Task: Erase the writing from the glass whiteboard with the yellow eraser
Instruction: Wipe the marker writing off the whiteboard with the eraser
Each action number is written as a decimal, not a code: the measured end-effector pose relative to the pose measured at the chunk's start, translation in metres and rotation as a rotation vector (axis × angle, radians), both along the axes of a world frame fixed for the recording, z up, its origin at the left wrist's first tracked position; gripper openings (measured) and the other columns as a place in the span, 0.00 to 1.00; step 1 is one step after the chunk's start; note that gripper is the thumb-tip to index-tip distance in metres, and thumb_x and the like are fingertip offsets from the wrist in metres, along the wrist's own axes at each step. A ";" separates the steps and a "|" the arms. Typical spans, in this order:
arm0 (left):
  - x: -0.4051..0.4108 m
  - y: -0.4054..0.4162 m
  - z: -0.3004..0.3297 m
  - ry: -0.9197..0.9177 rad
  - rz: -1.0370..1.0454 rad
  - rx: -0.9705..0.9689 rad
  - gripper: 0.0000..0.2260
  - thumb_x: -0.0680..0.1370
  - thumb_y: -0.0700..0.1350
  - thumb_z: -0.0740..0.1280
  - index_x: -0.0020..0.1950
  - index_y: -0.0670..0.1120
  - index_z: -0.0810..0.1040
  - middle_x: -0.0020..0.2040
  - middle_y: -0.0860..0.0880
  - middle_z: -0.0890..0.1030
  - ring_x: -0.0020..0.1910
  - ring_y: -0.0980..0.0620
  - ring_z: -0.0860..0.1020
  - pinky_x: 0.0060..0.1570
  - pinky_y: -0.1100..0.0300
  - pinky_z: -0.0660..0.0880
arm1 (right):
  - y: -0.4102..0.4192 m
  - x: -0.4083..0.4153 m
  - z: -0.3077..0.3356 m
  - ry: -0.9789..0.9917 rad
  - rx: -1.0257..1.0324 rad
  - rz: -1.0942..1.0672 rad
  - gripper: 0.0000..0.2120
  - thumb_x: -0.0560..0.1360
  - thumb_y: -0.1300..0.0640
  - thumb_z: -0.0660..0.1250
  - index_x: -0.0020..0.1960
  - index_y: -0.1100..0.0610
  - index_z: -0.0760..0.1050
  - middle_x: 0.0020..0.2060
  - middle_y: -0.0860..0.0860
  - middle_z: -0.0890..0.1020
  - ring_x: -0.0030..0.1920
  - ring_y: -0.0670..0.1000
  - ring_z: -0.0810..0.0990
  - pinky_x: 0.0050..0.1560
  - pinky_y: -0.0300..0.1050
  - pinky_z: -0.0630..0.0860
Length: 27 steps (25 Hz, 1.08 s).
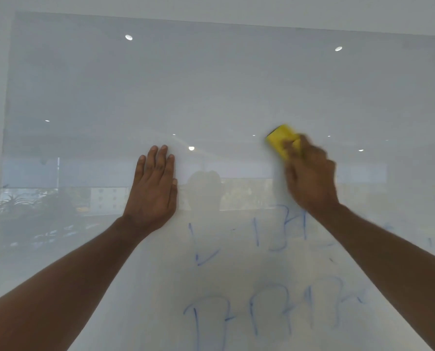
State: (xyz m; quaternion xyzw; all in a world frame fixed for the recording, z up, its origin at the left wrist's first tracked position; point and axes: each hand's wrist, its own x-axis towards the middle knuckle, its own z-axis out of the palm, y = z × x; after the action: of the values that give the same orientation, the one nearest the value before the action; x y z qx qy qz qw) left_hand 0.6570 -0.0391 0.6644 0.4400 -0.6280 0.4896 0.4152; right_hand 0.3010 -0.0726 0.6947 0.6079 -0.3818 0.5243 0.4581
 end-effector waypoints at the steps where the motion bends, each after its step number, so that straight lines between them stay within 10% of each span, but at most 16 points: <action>1: -0.004 -0.001 0.002 -0.001 -0.006 0.005 0.26 0.85 0.45 0.49 0.81 0.34 0.61 0.82 0.33 0.60 0.83 0.33 0.56 0.81 0.35 0.52 | 0.000 -0.006 0.009 -0.199 0.029 -0.015 0.25 0.80 0.57 0.61 0.77 0.52 0.67 0.76 0.59 0.67 0.62 0.66 0.74 0.54 0.58 0.74; 4: -0.008 -0.002 0.004 0.005 -0.022 0.017 0.26 0.84 0.43 0.49 0.81 0.34 0.61 0.82 0.34 0.60 0.83 0.34 0.55 0.81 0.36 0.51 | 0.009 0.037 -0.022 -0.286 -0.024 0.029 0.23 0.80 0.59 0.63 0.74 0.53 0.67 0.69 0.62 0.73 0.55 0.65 0.77 0.49 0.57 0.74; 10: -0.004 0.001 -0.004 0.042 -0.007 0.013 0.25 0.85 0.43 0.50 0.81 0.34 0.61 0.83 0.33 0.58 0.83 0.33 0.53 0.82 0.37 0.50 | 0.021 0.109 -0.212 0.947 -0.033 0.153 0.20 0.86 0.55 0.47 0.71 0.43 0.71 0.74 0.51 0.71 0.64 0.58 0.75 0.60 0.54 0.71; 13: 0.001 0.005 -0.016 0.079 -0.020 0.013 0.25 0.85 0.41 0.52 0.81 0.35 0.60 0.83 0.33 0.57 0.83 0.33 0.52 0.82 0.38 0.48 | 0.018 0.104 -0.158 0.831 -0.049 0.153 0.20 0.84 0.54 0.51 0.70 0.42 0.74 0.72 0.51 0.75 0.61 0.57 0.80 0.55 0.51 0.68; 18: 0.004 0.010 -0.018 0.135 -0.101 0.074 0.26 0.82 0.35 0.53 0.81 0.33 0.58 0.83 0.33 0.55 0.83 0.32 0.51 0.82 0.36 0.47 | 0.022 0.107 -0.058 0.051 0.054 0.059 0.27 0.75 0.57 0.63 0.73 0.47 0.68 0.74 0.56 0.69 0.58 0.62 0.74 0.47 0.53 0.67; 23: 0.003 0.014 -0.028 0.149 -0.109 0.083 0.27 0.82 0.34 0.53 0.82 0.33 0.57 0.83 0.33 0.54 0.83 0.31 0.50 0.82 0.36 0.47 | 0.034 0.109 -0.196 0.862 0.011 0.141 0.21 0.80 0.55 0.57 0.71 0.46 0.72 0.73 0.54 0.73 0.61 0.61 0.79 0.54 0.54 0.73; 27: 0.001 0.015 -0.029 0.175 -0.110 0.100 0.27 0.81 0.35 0.52 0.82 0.33 0.57 0.83 0.33 0.54 0.83 0.31 0.49 0.82 0.37 0.46 | 0.028 0.114 -0.127 0.621 0.016 0.037 0.23 0.76 0.57 0.63 0.71 0.45 0.72 0.73 0.54 0.73 0.57 0.60 0.79 0.50 0.51 0.71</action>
State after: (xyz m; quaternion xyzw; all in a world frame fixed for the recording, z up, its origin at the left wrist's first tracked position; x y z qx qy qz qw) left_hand 0.6579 -0.0245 0.6358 0.4663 -0.6360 0.3938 0.4722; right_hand 0.4155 -0.0443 0.5681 0.7494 -0.2163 0.3186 0.5386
